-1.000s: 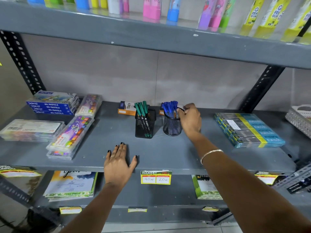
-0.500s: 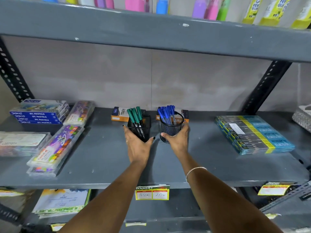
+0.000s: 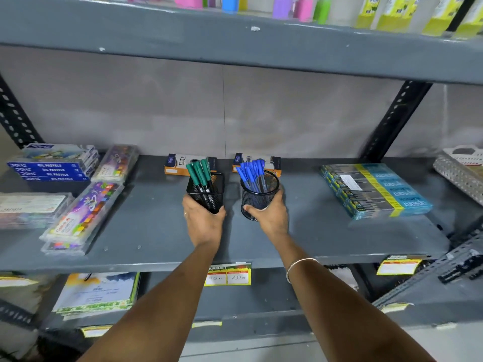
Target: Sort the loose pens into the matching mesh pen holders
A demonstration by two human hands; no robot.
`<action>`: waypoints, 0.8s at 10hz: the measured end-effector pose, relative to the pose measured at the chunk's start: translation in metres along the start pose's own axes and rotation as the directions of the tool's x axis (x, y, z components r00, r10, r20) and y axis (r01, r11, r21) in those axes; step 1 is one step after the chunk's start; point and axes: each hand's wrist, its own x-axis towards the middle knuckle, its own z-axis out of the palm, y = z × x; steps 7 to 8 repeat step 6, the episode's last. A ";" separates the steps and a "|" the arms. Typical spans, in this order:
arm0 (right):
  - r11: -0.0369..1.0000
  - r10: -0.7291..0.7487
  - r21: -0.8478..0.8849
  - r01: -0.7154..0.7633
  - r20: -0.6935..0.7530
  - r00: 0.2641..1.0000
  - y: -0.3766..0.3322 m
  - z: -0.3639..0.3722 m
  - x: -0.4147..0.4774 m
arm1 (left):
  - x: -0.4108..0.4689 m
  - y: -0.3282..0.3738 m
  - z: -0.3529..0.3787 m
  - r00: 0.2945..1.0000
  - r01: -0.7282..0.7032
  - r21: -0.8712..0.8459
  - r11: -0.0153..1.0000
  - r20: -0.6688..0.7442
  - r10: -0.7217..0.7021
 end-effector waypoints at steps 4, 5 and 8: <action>0.997 0.073 -0.029 -0.072 0.015 0.997 0.010 -0.026 -0.060 | -0.045 0.002 -0.039 0.995 0.062 -0.015 0.998 0.079 -0.061; 0.996 0.075 0.045 -0.078 0.058 0.995 0.008 -0.026 -0.060 | -0.043 0.002 -0.042 0.995 0.029 0.007 1.000 0.099 -0.030; 0.980 0.090 0.177 -0.093 0.025 0.996 0.004 -0.028 -0.064 | -0.054 0.006 -0.053 0.989 -0.141 0.139 0.980 0.071 0.132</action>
